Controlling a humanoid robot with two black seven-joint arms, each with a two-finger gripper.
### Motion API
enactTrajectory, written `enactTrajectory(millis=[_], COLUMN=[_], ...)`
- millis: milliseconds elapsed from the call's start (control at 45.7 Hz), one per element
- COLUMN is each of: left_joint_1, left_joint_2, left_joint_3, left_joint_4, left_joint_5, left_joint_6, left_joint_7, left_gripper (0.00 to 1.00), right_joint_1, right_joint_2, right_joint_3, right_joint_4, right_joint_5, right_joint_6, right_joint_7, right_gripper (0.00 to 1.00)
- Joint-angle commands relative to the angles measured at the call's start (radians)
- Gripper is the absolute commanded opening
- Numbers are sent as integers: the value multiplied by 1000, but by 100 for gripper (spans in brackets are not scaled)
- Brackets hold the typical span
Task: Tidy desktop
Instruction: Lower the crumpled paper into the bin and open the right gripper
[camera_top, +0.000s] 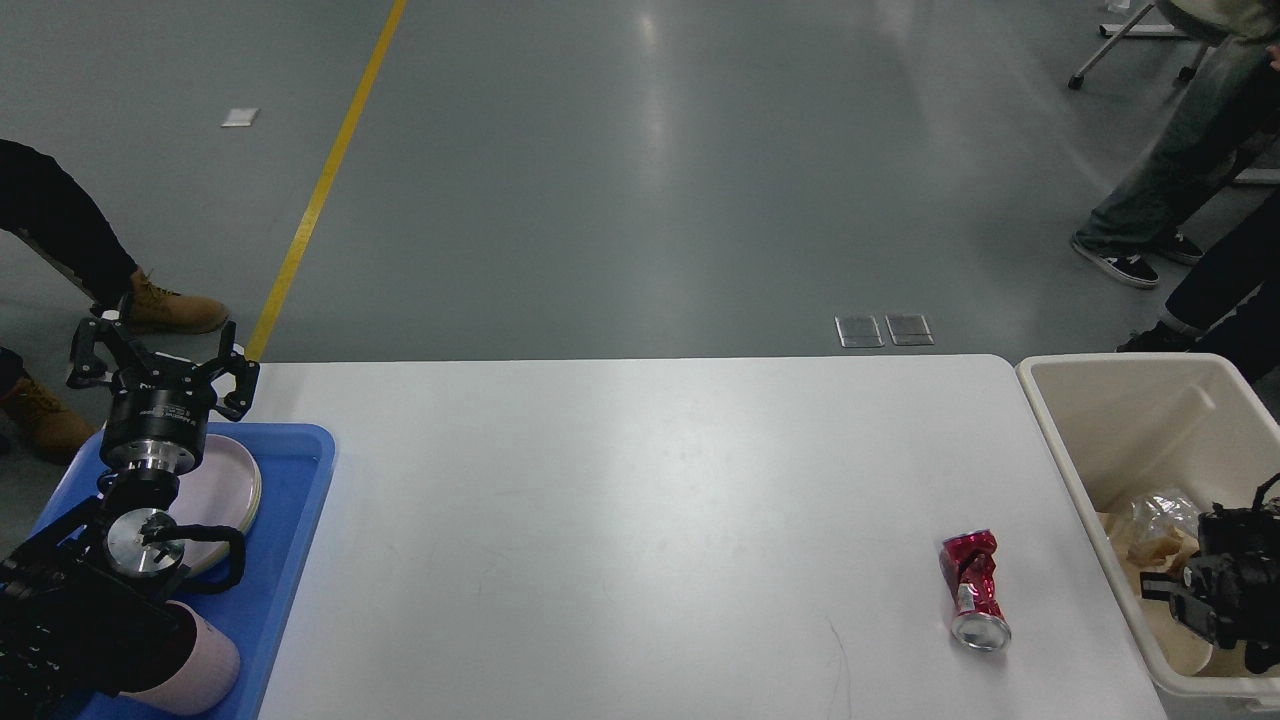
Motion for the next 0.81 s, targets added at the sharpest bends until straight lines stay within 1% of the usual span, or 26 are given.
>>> enactTrajectory(millis=[0,66,175,328,569,613,679,788], left_joint_1=[0,0,0,0,0,0,0,0], left_joint_2=[0,0,0,0,0,0,0,0], left_joint_3=[0,0,0,0,0,0,0,0], left_joint_4=[1,1,1,1,1,1,1,-1], left_joint_5=[0,0,0,0,0,0,0,0], left_joint_6=[0,0,0,0,0,0,0,0], left_joint_7=[0,0,0,0,0,0,0,0], left_gripper=[96,96,96,96,96,96,96,96], right_joint_1=[-3,0,-1,-12,8,28,97,273], right_joint_2=[-7,-8,-17,-19,-25,-45,-109,-210], right_joint_3=[4,5,5,13,31,42,51,39], right_joint_4=[-2,-2,0,0,19,32,78,234], right_joint_5=[6,6,6,6,9,9,9,1], right_joint_6=[-42,-42,-42,-42,-37,-30,-25,13], right_joint_7=[0,1,1,1,3,3,3,3], right_gripper=[87,93,94,100,100,100,100,100])
